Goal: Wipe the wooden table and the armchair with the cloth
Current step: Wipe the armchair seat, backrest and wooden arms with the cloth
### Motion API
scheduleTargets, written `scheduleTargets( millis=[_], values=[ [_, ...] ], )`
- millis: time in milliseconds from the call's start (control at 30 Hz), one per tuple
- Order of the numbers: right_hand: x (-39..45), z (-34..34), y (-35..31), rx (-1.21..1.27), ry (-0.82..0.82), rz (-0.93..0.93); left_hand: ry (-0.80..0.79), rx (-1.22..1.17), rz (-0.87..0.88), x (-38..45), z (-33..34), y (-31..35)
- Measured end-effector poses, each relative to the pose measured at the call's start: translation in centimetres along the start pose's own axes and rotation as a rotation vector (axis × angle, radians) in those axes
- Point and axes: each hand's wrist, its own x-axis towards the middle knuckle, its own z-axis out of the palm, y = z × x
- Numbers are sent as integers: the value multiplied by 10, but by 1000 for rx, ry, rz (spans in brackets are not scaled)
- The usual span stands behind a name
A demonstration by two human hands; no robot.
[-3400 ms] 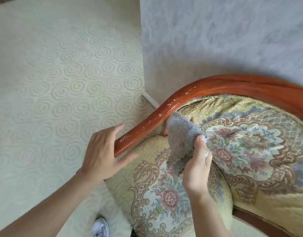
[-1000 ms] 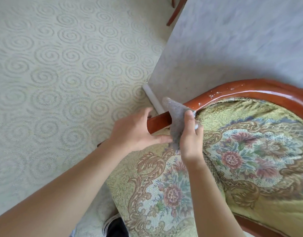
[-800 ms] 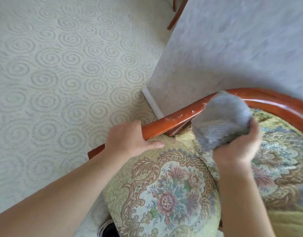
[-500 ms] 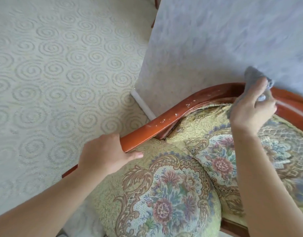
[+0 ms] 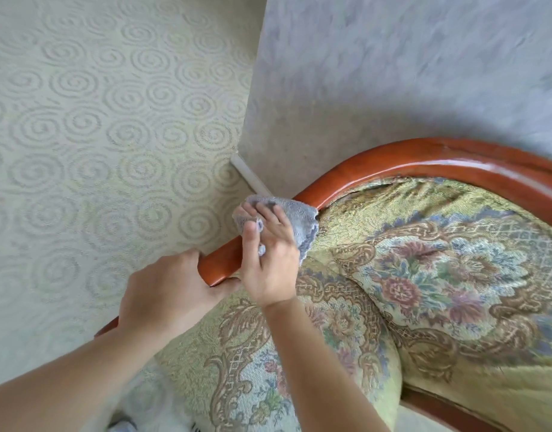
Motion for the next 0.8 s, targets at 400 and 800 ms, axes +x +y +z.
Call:
scheduleTargets(
  millis=[400,800],
  values=[
    [96,-124,78,-484,-120,-131,-8,75,36,-3,-5,-3],
    [109,-78,72,-383,205,-9,-38,75,-54,-1,-8,9]
  ],
)
